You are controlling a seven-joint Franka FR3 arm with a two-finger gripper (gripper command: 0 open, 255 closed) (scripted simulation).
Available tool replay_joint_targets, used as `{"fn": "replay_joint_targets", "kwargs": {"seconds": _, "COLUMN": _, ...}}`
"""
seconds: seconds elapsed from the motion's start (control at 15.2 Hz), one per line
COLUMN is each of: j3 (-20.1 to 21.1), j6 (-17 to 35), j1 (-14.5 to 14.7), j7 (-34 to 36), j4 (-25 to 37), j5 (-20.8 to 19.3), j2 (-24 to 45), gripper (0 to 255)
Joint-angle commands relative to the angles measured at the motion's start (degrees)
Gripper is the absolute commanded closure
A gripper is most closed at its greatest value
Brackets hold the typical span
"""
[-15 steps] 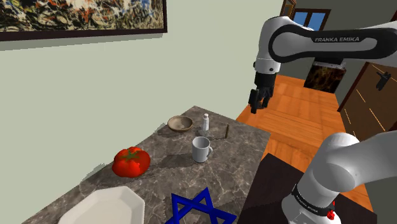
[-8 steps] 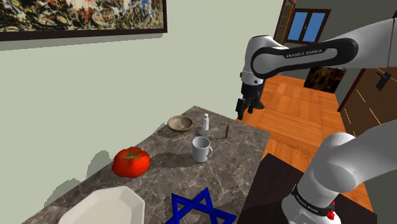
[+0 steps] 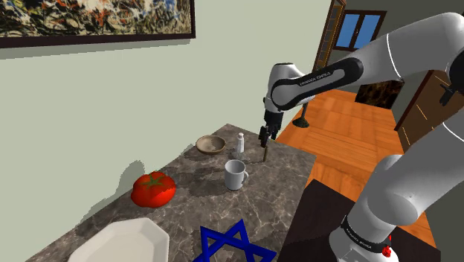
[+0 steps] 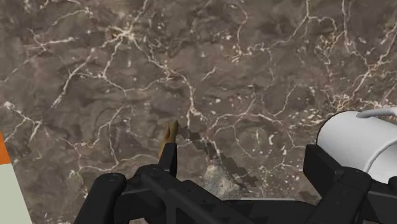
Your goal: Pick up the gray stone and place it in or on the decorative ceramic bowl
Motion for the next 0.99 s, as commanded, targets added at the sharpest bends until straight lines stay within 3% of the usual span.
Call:
{"fn": "replay_joint_targets", "kwargs": {"seconds": 0.0, "j3": -0.21, "j6": 3.52, "j1": 0.55, "j7": -1.53, "j4": 1.74, "j5": 0.69, "j2": 4.40, "gripper": 0}}
{"fn": "replay_joint_targets", "kwargs": {"seconds": 0.66, "j3": 0.39, "j6": 17.25, "j1": 1.79, "j7": -10.24, "j4": 13.34, "j5": 5.93, "j2": 26.46, "gripper": 0}}
{"fn": "replay_joint_targets", "kwargs": {"seconds": 0.92, "j3": 0.86, "j6": 19.98, "j1": 1.67, "j7": -11.22, "j4": 14.41, "j5": 6.83, "j2": 30.03, "gripper": 0}}
